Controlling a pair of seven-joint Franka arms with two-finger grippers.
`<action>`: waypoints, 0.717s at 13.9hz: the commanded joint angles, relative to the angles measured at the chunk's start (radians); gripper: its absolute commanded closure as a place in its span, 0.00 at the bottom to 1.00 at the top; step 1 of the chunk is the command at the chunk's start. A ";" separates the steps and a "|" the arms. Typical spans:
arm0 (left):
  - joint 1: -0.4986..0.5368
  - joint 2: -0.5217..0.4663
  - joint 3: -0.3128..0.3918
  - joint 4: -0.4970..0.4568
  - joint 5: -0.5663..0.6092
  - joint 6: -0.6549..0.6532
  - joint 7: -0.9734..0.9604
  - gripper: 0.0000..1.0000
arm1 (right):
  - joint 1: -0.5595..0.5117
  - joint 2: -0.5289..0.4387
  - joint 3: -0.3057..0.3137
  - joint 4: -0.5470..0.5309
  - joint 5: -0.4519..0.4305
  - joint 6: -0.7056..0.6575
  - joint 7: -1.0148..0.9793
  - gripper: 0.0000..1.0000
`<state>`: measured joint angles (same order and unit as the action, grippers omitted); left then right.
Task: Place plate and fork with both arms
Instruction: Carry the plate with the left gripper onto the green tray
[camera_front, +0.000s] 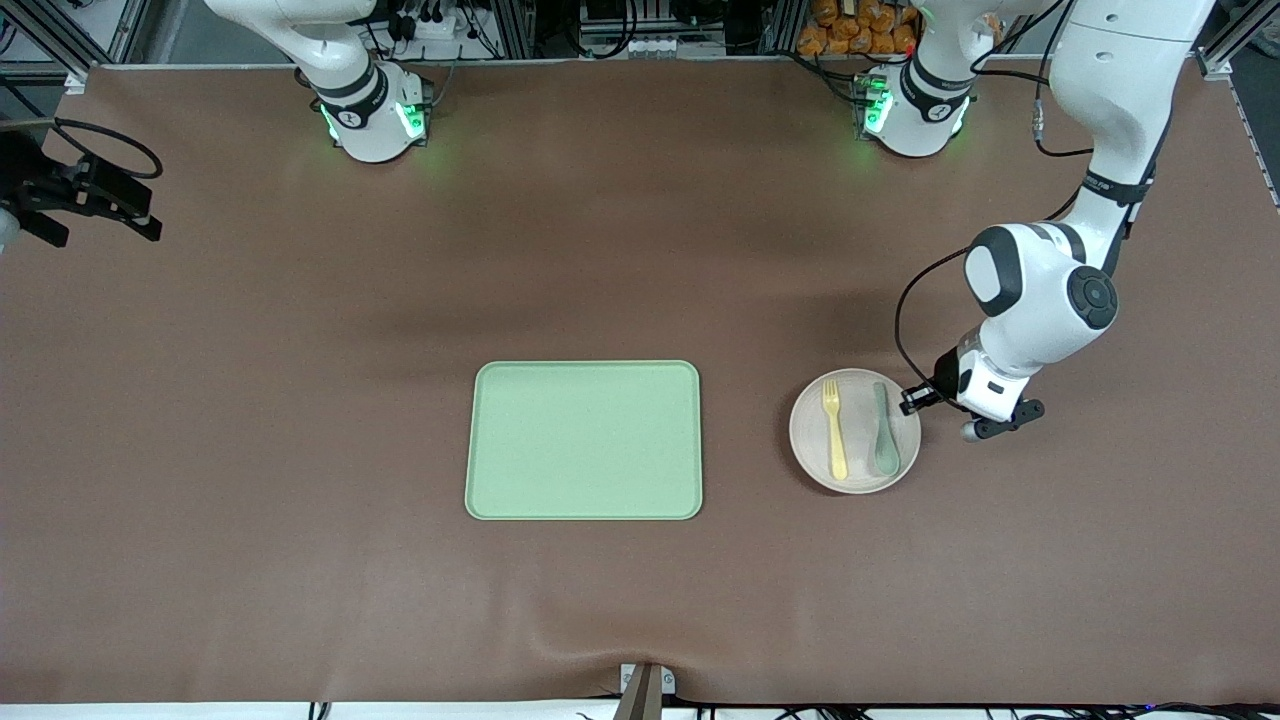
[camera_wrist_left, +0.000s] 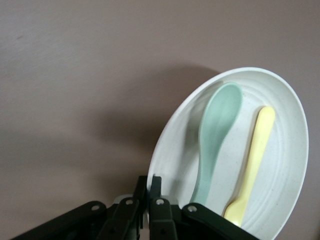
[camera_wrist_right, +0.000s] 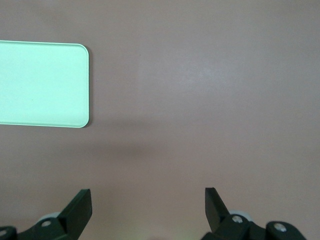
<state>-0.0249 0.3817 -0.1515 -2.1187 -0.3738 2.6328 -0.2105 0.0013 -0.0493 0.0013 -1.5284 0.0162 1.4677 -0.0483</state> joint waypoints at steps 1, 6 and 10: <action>0.005 0.009 -0.037 0.086 -0.031 -0.036 0.000 1.00 | -0.014 0.000 0.008 0.005 0.010 -0.009 0.001 0.00; -0.101 0.110 -0.049 0.329 -0.031 -0.193 -0.023 1.00 | -0.011 0.000 0.008 0.007 0.010 -0.007 0.001 0.00; -0.243 0.239 -0.046 0.514 -0.019 -0.209 -0.099 1.00 | -0.011 0.002 0.008 0.007 0.010 -0.006 0.001 0.00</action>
<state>-0.2042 0.5266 -0.2054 -1.7306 -0.3843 2.4477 -0.2786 0.0014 -0.0493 0.0029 -1.5284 0.0162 1.4671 -0.0483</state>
